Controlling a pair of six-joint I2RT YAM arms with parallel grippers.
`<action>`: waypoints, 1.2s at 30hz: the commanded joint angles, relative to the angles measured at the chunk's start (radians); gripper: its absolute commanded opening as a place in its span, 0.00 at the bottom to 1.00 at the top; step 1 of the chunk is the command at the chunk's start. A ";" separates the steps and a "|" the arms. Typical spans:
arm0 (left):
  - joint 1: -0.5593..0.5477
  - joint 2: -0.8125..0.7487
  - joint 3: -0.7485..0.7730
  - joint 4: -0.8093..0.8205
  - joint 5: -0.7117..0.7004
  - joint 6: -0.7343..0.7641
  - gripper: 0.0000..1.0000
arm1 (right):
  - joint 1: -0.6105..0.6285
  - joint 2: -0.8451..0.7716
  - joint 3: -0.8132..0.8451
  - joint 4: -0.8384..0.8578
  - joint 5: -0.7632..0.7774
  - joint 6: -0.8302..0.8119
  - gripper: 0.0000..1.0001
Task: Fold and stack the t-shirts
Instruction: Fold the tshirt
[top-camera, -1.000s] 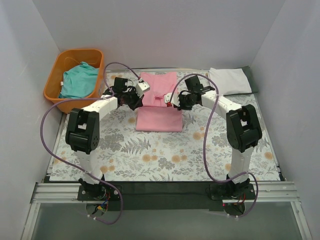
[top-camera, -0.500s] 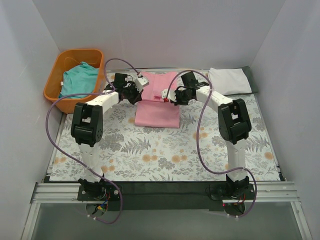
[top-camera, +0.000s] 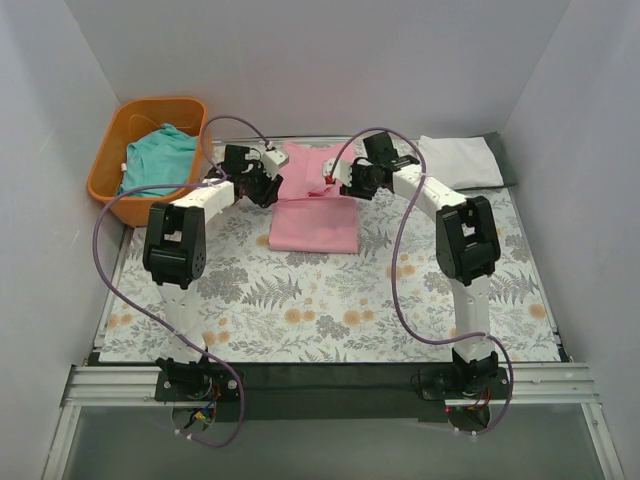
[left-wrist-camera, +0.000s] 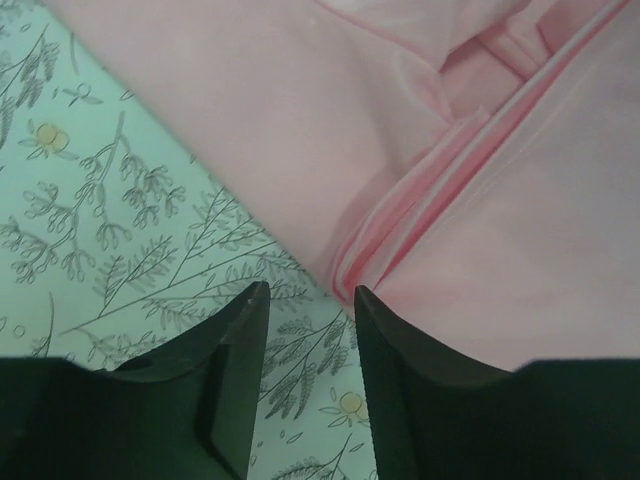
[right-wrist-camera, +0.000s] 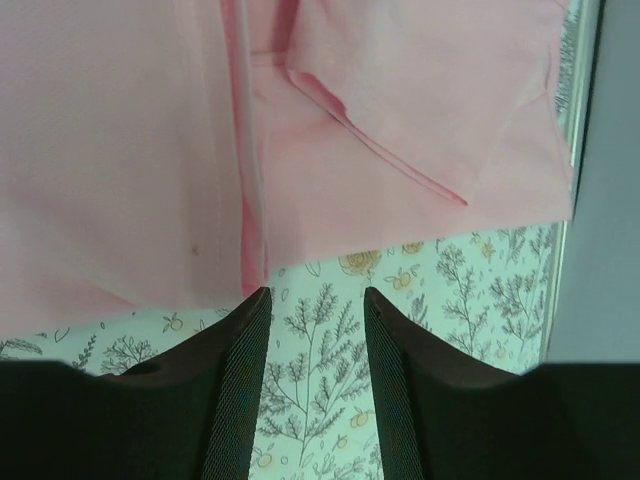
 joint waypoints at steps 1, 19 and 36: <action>0.027 -0.107 -0.018 0.029 -0.057 -0.069 0.39 | -0.022 -0.132 0.003 0.038 0.015 0.105 0.42; 0.016 -0.299 -0.372 -0.011 0.204 -0.477 0.32 | -0.021 -0.076 -0.109 -0.161 -0.463 0.677 0.21; -0.005 -0.375 -0.715 -0.011 0.238 -0.532 0.31 | -0.004 -0.157 -0.523 -0.118 -0.457 0.708 0.19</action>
